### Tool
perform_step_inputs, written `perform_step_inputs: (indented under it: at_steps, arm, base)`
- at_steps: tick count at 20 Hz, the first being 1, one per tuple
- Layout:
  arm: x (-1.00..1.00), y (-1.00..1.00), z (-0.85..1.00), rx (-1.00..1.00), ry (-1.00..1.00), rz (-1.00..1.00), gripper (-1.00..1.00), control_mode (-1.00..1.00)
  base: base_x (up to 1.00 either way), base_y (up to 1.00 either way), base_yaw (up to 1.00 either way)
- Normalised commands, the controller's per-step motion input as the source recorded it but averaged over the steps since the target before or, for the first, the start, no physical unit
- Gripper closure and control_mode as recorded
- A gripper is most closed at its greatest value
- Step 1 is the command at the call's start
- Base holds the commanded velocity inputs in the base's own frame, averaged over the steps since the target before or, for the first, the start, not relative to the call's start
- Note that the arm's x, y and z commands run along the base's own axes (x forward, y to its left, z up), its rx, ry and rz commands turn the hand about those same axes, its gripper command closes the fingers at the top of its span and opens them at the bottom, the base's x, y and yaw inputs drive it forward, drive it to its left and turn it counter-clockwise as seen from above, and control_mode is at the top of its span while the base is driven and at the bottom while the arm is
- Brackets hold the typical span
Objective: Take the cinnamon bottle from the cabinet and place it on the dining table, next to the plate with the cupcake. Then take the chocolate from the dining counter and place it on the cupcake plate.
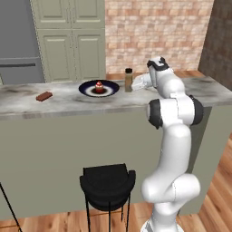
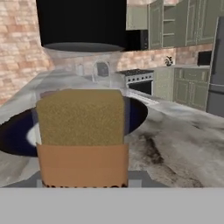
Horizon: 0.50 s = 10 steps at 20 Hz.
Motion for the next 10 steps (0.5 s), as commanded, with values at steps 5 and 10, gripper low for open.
perform_step_inputs:
  at_steps: [5, 10]
  arm:
    - [0.05, 0.20, -0.47, -0.06, -0.06, 0.00, 1.00, -1.00]
    - [0.00, 0.10, -0.52, -0.15, -0.13, 0.00, 1.00, -1.00]
  base:
    - [0.00, 0.00, 0.00]
    - [0.00, 0.00, 0.00]
